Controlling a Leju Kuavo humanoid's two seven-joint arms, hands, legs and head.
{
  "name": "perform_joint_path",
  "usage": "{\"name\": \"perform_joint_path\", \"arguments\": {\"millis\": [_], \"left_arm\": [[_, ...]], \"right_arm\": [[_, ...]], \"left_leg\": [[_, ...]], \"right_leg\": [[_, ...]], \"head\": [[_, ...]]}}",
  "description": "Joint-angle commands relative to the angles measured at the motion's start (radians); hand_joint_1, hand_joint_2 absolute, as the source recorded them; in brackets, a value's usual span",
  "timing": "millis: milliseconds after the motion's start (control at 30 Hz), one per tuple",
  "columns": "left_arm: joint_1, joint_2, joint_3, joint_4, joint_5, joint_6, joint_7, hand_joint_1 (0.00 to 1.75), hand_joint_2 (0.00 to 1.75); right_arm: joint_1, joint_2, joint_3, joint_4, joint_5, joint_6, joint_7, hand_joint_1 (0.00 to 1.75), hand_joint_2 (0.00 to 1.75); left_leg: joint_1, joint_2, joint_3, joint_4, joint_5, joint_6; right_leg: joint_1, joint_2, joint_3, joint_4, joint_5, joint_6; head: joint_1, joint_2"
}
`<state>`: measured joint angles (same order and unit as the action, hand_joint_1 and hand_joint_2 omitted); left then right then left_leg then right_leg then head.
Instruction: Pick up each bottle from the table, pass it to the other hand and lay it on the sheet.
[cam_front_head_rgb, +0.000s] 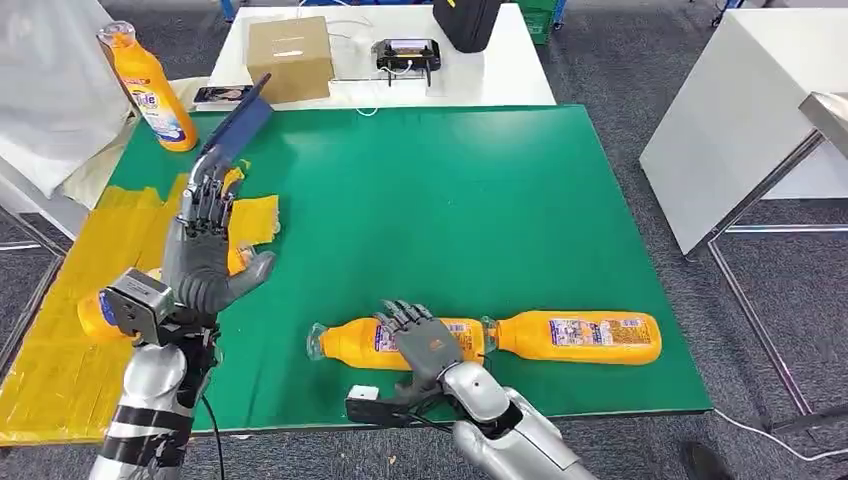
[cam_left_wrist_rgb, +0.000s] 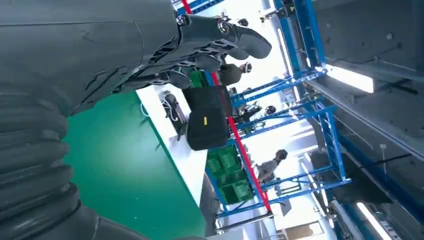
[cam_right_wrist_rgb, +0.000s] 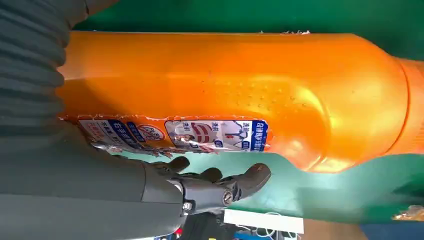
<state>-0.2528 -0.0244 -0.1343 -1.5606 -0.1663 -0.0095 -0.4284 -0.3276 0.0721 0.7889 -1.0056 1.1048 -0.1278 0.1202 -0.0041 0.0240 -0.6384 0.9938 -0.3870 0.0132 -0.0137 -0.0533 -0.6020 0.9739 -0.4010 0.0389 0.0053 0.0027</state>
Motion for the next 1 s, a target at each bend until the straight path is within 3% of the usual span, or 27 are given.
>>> {"name": "perform_joint_path", "arguments": {"millis": [33, 200, 233, 267, 300, 367, 467, 833, 1000], "left_arm": [[-0.013, 0.003, -0.023, 0.009, 0.02, -0.01, 0.002, 0.0, 1.75], [0.028, 0.0, -0.053, -0.048, 0.054, -0.022, -0.012, 0.0, 1.75], [0.036, -0.002, -0.06, -0.057, 0.057, -0.02, -0.014, 0.0, 1.75], [0.04, -0.003, -0.061, -0.06, 0.058, -0.019, -0.014, 0.0, 1.75], [0.047, -0.005, -0.064, -0.063, 0.065, -0.018, -0.015, 0.0, 1.75], [0.052, -0.003, -0.064, -0.06, 0.072, -0.019, -0.015, 0.0, 1.75], [0.062, -0.003, -0.052, -0.046, 0.084, -0.015, -0.012, 0.0, 1.75], [0.101, -0.004, -0.015, -0.068, 0.094, -0.022, -0.015, 0.0, 1.75], [0.097, -0.006, -0.017, -0.067, 0.095, -0.024, -0.015, 0.0, 1.75]], "right_arm": [[-0.034, -0.003, 0.011, 0.094, -0.003, 0.014, 0.0, 0.0, 1.75], [-0.066, 0.004, 0.01, 0.195, -0.015, 0.047, 0.008, 0.02, 1.75], [-0.074, 0.007, 0.007, 0.221, -0.015, 0.052, 0.018, 0.21, 1.75], [-0.078, 0.009, 0.007, 0.234, -0.013, 0.054, 0.023, 0.61, 1.75], [-0.085, 0.01, 0.008, 0.257, -0.007, 0.057, 0.035, 1.31, 1.75], [-0.091, 0.009, 0.011, 0.278, 0.006, 0.057, 0.053, 1.71, 1.75], [-0.096, 0.005, -0.002, 0.285, 0.029, 0.037, 0.107, 1.75, 1.75], [-0.069, -0.063, -0.08, 0.096, 0.027, 0.058, 0.133, 1.75, 1.75], [-0.076, -0.07, -0.089, 0.1, 0.027, 0.062, 0.136, 1.75, 1.75]], "left_leg": [[0.002, -0.002, 0.005, 0.0, -0.002, -0.001], [0.002, -0.002, 0.007, 0.0, -0.003, -0.001], [0.001, -0.001, 0.005, -0.001, -0.002, -0.001], [0.001, -0.002, 0.006, -0.001, -0.003, -0.001], [0.002, -0.002, 0.008, 0.0, -0.004, -0.001], [0.001, -0.003, 0.007, -0.001, -0.002, -0.001], [0.001, -0.003, 0.009, -0.001, -0.002, -0.001], [0.001, -0.006, 0.009, -0.001, -0.001, 0.0], [0.0, -0.005, 0.007, 0.0, 0.0, 0.001]], "right_leg": [[0.001, 0.003, 0.006, -0.001, -0.002, -0.001], [0.001, 0.005, 0.008, -0.001, -0.003, -0.002], [0.0, 0.004, 0.005, -0.001, -0.002, -0.001], [0.0, 0.004, 0.007, -0.002, -0.002, -0.001], [0.001, 0.005, 0.009, -0.002, -0.003, -0.002], [0.0, 0.003, 0.008, -0.002, -0.002, -0.001], [0.0, 0.003, 0.009, -0.002, -0.002, -0.001], [0.0, 0.002, 0.01, -0.002, -0.001, -0.001], [-0.001, 0.0, 0.008, -0.001, 0.0, 0.0]], "head": [[0.0, 0.0], [0.0, 0.0], [0.0, 0.0], [0.0, 0.0], [0.0, 0.0], [0.0, 0.0], [0.0, 0.0], [0.0, 0.0], [0.0, 0.0]]}}
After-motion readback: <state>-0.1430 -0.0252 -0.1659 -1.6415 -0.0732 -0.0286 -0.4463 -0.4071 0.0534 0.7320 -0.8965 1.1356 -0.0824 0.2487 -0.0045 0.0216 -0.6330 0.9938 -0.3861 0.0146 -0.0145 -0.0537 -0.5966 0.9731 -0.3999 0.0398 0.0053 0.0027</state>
